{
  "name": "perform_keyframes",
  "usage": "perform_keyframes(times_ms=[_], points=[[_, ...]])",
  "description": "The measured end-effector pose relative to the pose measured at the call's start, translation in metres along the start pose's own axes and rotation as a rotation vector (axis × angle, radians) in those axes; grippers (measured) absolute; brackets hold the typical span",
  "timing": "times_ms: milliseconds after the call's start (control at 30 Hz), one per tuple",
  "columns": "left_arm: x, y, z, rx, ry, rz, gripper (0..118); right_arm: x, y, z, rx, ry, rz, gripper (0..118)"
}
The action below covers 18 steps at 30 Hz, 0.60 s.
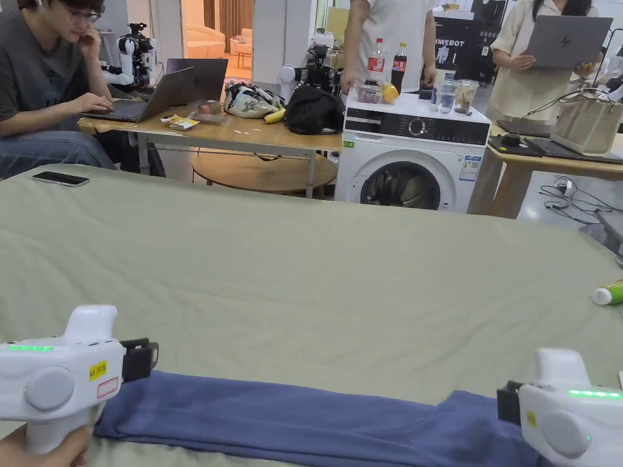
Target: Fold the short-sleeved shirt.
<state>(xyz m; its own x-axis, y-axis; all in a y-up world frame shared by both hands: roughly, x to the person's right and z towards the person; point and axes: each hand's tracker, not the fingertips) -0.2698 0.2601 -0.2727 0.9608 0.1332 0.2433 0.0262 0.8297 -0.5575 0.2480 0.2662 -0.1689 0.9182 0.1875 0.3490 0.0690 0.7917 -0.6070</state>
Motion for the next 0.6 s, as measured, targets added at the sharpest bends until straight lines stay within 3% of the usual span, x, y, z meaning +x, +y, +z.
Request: perform_keyframes(times_ms=[167, 233, 267, 300, 333, 367, 433, 500, 600], points=[[0.029, -0.005, 0.014, 0.226, 0.030, -0.053, 43, -0.034, 0.001, 0.024, 0.363, 0.084, -0.125, 58], [0.039, -0.010, 0.020, 0.305, 0.064, -0.088, 42, -0.054, -0.002, 0.031, 0.459, 0.066, -0.127, 38], [0.046, -0.013, 0.023, 0.334, 0.078, -0.109, 37, -0.063, -0.004, 0.035, 0.506, 0.069, -0.123, 22], [0.050, -0.015, 0.025, 0.352, 0.081, -0.130, 18, -0.072, -0.005, 0.038, 0.541, 0.077, -0.121, 9], [0.052, -0.017, 0.027, 0.374, 0.084, -0.143, 1, -0.080, -0.005, 0.040, 0.556, 0.082, -0.119, 5], [0.054, -0.018, 0.028, 0.392, 0.096, -0.158, 0, -0.089, -0.004, 0.041, 0.574, 0.099, -0.132, 0], [0.059, -0.020, 0.032, 0.402, 0.171, -0.184, 0, -0.104, -0.002, 0.043, 0.579, 0.120, -0.132, 0], [0.046, -0.016, 0.033, 0.344, 0.098, -0.143, 0, -0.118, 0.004, 0.041, 0.567, 0.124, -0.127, 0], [0.024, -0.013, 0.032, 0.276, 0.147, -0.119, 0, -0.135, 0.008, 0.037, 0.541, 0.163, -0.129, 0]])
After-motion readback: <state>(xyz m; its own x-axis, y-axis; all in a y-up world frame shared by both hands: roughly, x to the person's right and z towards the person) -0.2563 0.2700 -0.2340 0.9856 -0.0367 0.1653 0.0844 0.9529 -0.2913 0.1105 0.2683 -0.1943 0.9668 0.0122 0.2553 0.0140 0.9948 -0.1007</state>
